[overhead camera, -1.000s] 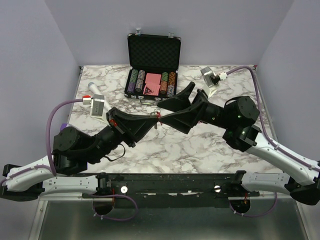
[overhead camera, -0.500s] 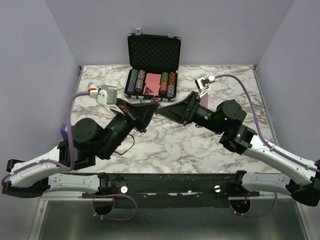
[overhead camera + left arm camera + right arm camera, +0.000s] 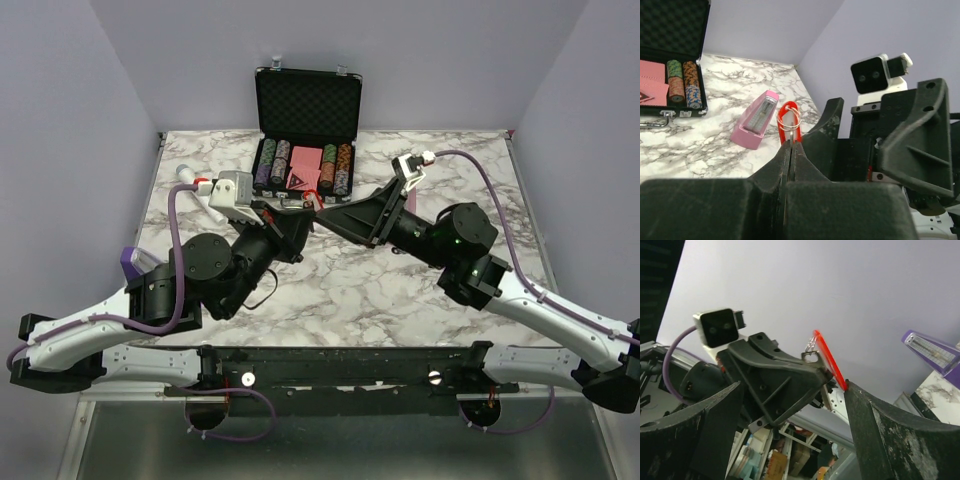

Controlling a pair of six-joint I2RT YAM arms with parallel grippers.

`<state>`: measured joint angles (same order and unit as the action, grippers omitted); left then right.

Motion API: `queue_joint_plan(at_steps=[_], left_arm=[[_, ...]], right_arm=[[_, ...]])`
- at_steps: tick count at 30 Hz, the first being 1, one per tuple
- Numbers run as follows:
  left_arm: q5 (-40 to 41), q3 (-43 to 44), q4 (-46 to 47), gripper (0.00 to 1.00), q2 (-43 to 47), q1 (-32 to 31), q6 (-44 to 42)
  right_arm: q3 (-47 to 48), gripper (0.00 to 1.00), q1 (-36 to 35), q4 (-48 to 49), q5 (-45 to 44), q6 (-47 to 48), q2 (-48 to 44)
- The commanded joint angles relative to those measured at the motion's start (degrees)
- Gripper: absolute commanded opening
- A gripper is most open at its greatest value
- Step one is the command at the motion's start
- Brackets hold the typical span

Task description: Remove the keys from the keyring

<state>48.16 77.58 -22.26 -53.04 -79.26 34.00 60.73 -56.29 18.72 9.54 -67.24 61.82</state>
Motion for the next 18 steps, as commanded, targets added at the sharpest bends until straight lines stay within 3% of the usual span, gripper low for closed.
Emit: queue_joint_plan(at_steps=[1, 10, 18], left_arm=[[3.52, -1.2, -0.86, 0.0, 1.62, 0.07, 3.71], [2.9, -1.29, -0.32, 0.0, 0.92, 0.25, 4.05], [4.31, 1.78, 0.82, 0.0, 0.13, 0.25, -1.82]], right_arm=[[-2.1, 0.89, -0.22, 7.38, -0.4, -2.54, -1.97], [-2.46, 0.91, -0.31, 10.2, -0.66, -4.3, -0.91], [-4.66, 0.94, -0.31, 2.39, -2.59, -6.23, -2.32]])
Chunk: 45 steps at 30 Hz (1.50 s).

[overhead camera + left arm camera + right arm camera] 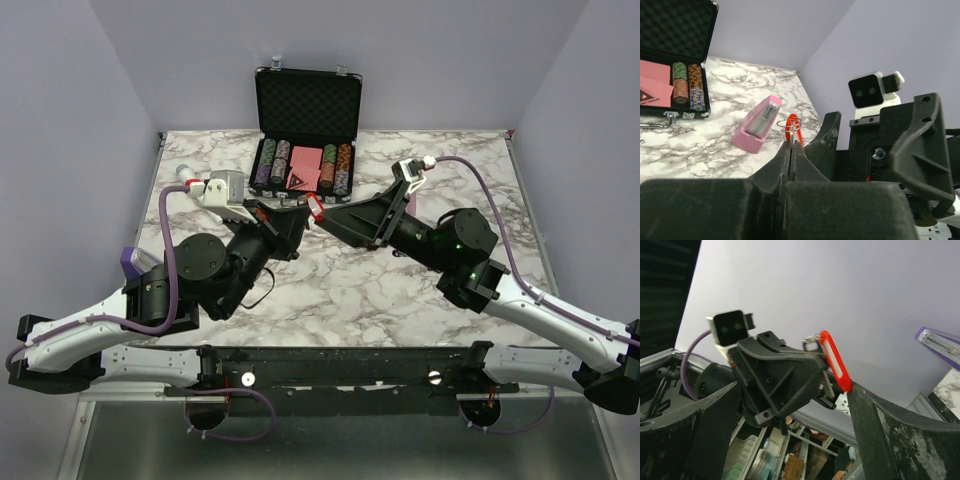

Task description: Remove the keys from the keyring

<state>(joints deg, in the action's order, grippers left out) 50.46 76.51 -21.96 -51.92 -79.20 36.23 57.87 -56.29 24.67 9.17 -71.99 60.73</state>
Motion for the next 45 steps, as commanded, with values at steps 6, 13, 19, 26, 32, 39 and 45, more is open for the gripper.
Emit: queue_joint_plan(at_steps=[6, 13, 19, 26, 32, 39, 45], left_arm=[[1.4, 5.14, -1.24, 0.0, -3.01, 0.18, -7.66], [0.35, 7.16, -5.72, 0.0, -5.91, 0.1, -7.14], [-2.99, 6.11, -6.17, 0.0, -5.3, 0.27, -3.1], [-7.56, 3.92, -5.47, 0.0, -3.19, 0.27, -0.46], [-17.22, -2.5, 1.73, 0.0, 0.41, 0.27, -5.1], [-22.95, -4.79, 0.95, 0.0, 2.87, 0.27, -9.07], [-22.24, -5.41, 1.13, 0.0, 4.63, 0.27, -11.53]], right_arm=[[3.13, 0.95, -0.22, -15.08, -2.32, -0.87, -0.44], [1.02, 0.96, -0.22, -10.44, -1.96, -1.67, -1.75], [1.99, 0.96, -0.22, -7.1, -1.61, 0.79, -0.79], [2.95, 0.96, -0.31, -4.01, -2.05, 2.37, -0.17], [3.92, 0.89, -0.31, -5.06, -2.93, 3.25, -0.26], [4.36, 0.63, -0.31, -7.0, -2.23, 2.82, -0.53], [2.78, 0.51, -0.22, -7.61, -0.47, 0.88, -1.23]])
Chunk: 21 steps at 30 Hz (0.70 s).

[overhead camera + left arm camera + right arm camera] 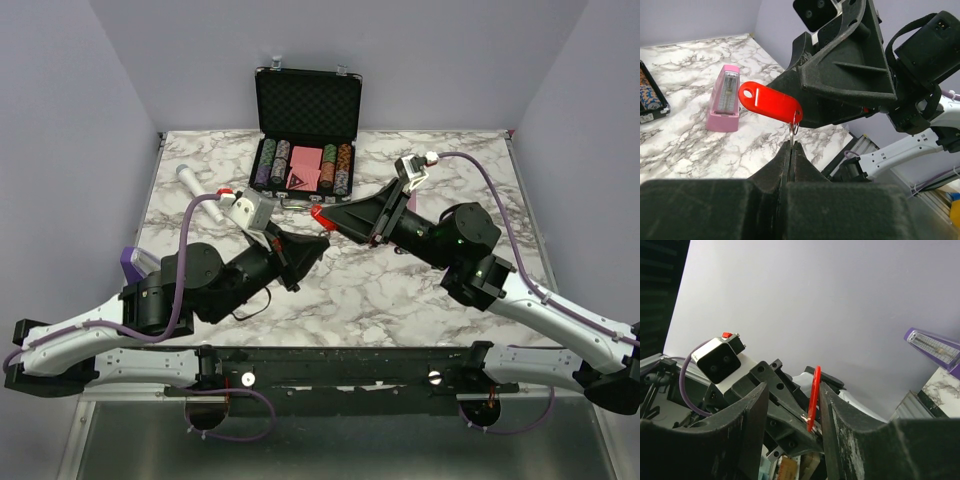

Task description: Remove the keys from the keyring

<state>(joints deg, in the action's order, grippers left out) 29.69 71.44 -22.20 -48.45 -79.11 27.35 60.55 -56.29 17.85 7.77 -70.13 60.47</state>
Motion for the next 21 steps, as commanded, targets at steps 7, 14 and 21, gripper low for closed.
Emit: queue_joint_plan(at_steps=[7, 14, 21], left_arm=[[-2.45, 0.01, 1.19, 0.0, 1.16, 0.27, -4.41], [-2.8, 1.95, -0.83, 0.0, 0.81, 0.54, -3.28], [-2.1, 1.86, -0.13, 0.0, 1.95, 0.8, -0.2]], right_arm=[[0.09, 0.49, -0.31, -1.5, 2.77, -0.98, -1.23], [-0.88, 0.52, -0.22, -0.36, 6.55, 0.6, -0.53], [-1.93, 0.41, -0.22, 0.43, 8.22, 2.1, -1.23]])
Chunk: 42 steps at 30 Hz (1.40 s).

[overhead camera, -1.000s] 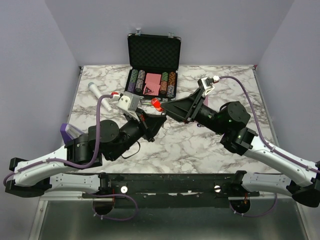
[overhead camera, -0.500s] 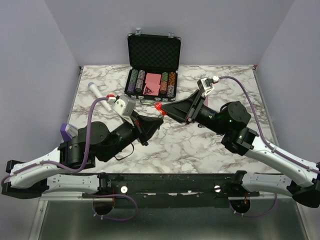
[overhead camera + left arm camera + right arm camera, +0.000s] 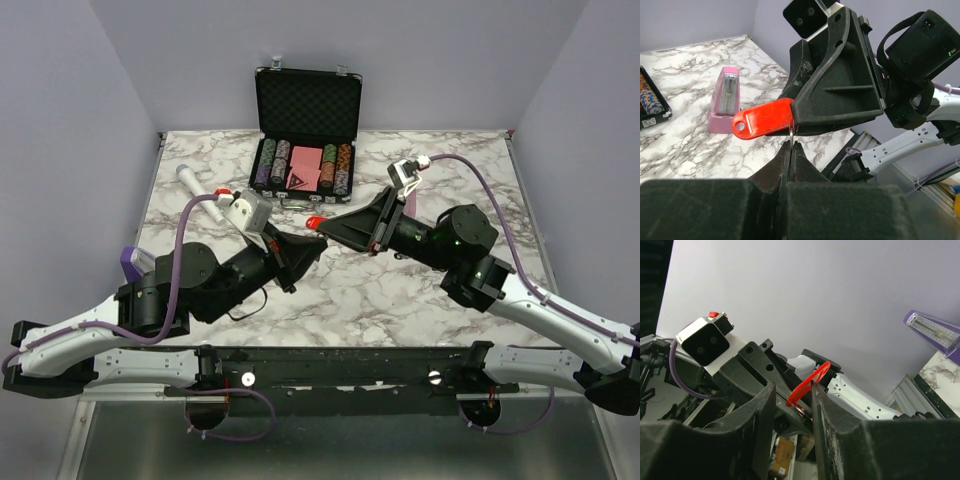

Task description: Remove the keys from the keyring

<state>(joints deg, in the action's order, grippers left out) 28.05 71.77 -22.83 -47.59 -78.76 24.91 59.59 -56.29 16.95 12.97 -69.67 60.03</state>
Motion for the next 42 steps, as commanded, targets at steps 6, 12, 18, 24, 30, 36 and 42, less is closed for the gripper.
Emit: queue_joint_plan(at_steps=[6, 12, 18, 24, 30, 36, 42], left_arm=[[0.51, 1.71, 1.39, 0.0, 1.63, 1.07, 6.91], [1.48, 1.71, 1.21, 0.0, 1.45, 1.07, 9.46], [1.22, 1.62, 1.21, 0.0, 1.19, 1.15, 10.25], [0.51, 1.18, 1.47, 0.0, 1.45, 1.07, 10.6], [0.07, 0.74, 1.91, 0.0, 1.63, 1.15, 10.87], [-0.37, 0.3, 2.44, 0.0, 1.8, 1.15, 11.3], [-0.45, -0.49, 3.14, 0.0, 1.8, 1.07, 11.92]], right_arm=[[-1.93, 0.41, -0.22, 3.17, 3.11, 2.69, -1.93], [-2.11, 0.38, -0.31, 5.55, 3.73, 3.13, -1.94], [-1.59, 0.35, -0.22, 5.99, 4.08, 3.05, -0.79], [-0.97, 0.32, -0.31, 6.69, 3.73, 3.22, 0.0], [0.35, 0.29, -0.31, 6.87, 3.9, 3.4, 1.32], [0.53, 0.26, -0.22, 7.39, 3.46, 3.84, 1.49], [0.35, 0.2, -0.22, 8.1, 3.02, 3.75, 1.23]])
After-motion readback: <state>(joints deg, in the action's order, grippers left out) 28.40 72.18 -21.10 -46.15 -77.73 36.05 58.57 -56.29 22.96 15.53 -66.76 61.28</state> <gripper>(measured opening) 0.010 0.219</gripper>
